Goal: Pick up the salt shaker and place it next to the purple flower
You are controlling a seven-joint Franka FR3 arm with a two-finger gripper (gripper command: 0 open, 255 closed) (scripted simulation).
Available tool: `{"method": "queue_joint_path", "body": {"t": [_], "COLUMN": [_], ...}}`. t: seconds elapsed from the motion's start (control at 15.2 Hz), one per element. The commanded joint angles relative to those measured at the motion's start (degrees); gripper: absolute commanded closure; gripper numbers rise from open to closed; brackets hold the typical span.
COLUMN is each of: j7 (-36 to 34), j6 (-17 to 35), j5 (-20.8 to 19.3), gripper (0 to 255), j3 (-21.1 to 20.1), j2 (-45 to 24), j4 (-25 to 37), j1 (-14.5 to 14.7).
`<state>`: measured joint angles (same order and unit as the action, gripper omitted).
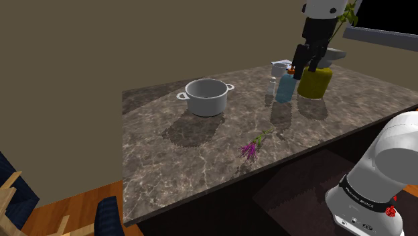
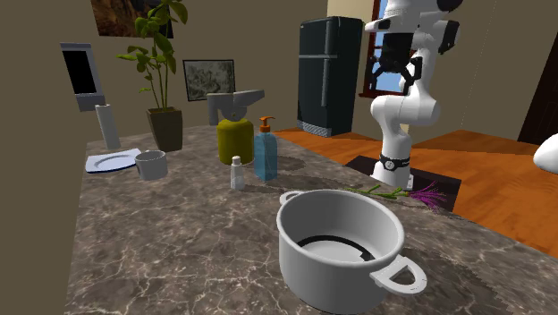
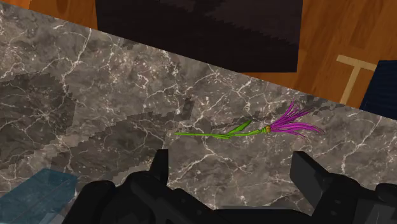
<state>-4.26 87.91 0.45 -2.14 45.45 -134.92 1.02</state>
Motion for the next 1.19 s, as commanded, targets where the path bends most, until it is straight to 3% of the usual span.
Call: {"method": "queue_joint_path", "body": {"t": [0.0, 0.59, 1.12], "j7": [0.0, 6.7, 13.3], "j6": [0.0, 15.7, 28.8], "j5": [0.0, -3.7, -3.6], "gripper": [0, 0, 0], "j3": [0.0, 8.4, 16.0], "j2": [0.0, -8.5, -20.4], "j4": [0.0, -3.3, -1.1], "j1": [0.0, -3.7, -5.5]}}
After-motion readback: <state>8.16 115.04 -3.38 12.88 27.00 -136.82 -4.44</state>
